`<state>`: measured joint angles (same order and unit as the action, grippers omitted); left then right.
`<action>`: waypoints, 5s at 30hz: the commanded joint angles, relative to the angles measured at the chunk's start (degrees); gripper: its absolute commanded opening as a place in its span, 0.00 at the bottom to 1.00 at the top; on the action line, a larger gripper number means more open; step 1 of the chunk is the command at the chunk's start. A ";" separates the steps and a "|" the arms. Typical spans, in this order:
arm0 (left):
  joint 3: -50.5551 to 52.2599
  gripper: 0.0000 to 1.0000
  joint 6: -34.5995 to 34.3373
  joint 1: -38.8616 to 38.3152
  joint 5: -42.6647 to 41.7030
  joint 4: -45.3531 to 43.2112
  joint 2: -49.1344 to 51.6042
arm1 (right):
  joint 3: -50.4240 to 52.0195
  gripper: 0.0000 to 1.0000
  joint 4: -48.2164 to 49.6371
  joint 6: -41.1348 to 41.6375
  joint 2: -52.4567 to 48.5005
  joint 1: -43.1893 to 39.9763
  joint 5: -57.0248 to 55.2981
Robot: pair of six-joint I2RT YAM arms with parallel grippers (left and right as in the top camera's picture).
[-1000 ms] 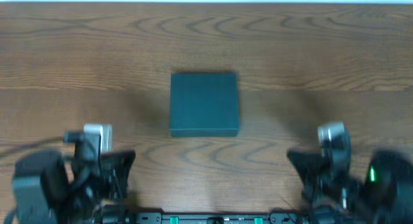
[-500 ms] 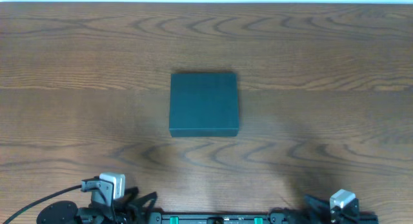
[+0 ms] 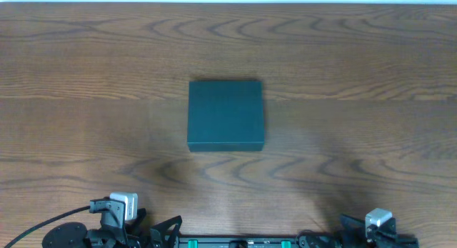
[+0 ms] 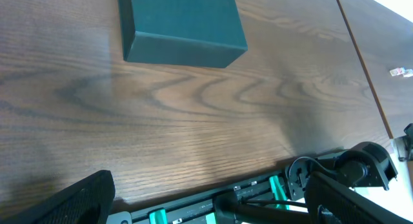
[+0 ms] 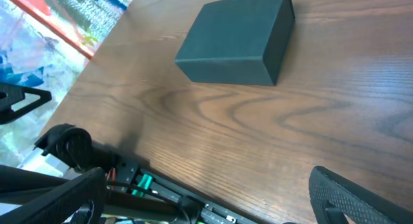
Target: Pack container
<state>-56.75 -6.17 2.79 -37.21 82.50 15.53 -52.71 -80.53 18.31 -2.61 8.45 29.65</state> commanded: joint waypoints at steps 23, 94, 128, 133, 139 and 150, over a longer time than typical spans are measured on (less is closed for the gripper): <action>24.81 0.95 6.43 -0.07 30.38 -40.70 -6.60 | 0.35 0.99 -0.09 0.96 0.11 0.59 0.55; 48.09 0.95 4.28 -0.17 27.32 -50.14 -15.32 | 24.13 0.99 34.69 -10.99 1.79 1.40 -12.31; 48.09 0.95 4.28 -0.17 27.32 -50.14 -15.32 | 43.34 0.99 42.05 -17.31 2.29 3.63 -14.43; 48.09 0.95 4.28 -0.17 27.32 -50.14 -15.32 | 43.34 0.99 42.05 -17.31 2.29 3.63 -14.43; 48.09 0.95 4.28 -0.17 27.32 -50.14 -15.32 | 43.34 0.99 42.05 -17.31 2.29 3.63 -14.43; 48.09 0.95 4.28 -0.17 27.32 -50.14 -15.32 | 43.34 0.99 42.07 -17.31 2.29 3.63 -14.43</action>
<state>-9.30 -1.48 2.79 -9.04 32.64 0.62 -9.56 -38.48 2.09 -0.84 11.49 15.59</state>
